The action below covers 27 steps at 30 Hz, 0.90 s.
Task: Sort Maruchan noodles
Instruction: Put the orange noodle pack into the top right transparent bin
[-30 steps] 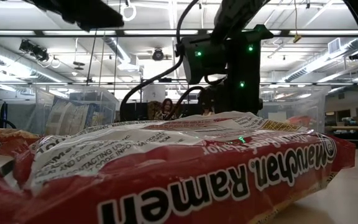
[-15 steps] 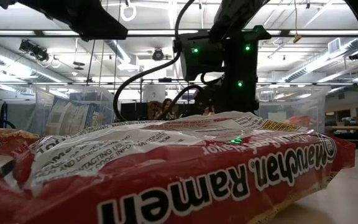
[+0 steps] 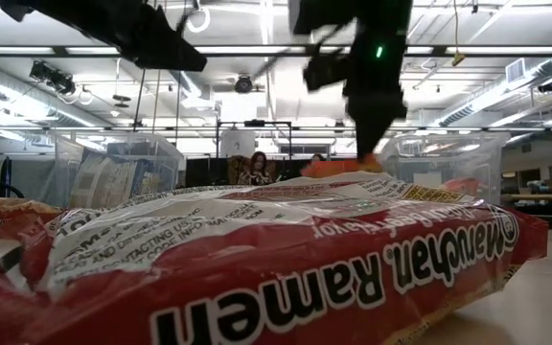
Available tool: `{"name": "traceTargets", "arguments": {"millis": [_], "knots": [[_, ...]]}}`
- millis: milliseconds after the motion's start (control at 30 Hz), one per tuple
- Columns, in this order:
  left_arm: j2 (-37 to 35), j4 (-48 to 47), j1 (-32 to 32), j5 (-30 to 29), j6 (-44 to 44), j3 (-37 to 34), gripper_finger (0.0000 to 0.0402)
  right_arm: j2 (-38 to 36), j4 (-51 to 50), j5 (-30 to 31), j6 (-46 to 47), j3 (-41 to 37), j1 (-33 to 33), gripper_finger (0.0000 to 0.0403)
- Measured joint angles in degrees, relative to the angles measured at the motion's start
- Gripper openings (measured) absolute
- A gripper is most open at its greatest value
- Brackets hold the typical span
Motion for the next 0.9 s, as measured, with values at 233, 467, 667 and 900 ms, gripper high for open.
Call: {"name": "traceTargets", "arguments": {"millis": [233,467,667,900], "knots": [[8.13,10.14,1.20,9.71,7.18,0.02,0.0165,-6.85,1.09,4.80,0.94,0.00,4.96,0.0002],[17.71,26.40,6.53,23.36,7.46,0.03,0.0178,-8.04,2.59,5.91,1.22,0.00,8.34,0.0002],[23.62,33.19,8.66,28.75,5.91,0.04,0.0226,-7.82,3.60,5.70,2.54,-0.04,8.66,0.0002],[25.51,33.80,11.80,35.90,6.17,0.04,0.0235,-7.87,3.63,5.80,1.24,-0.04,8.62,0.0002]]}}
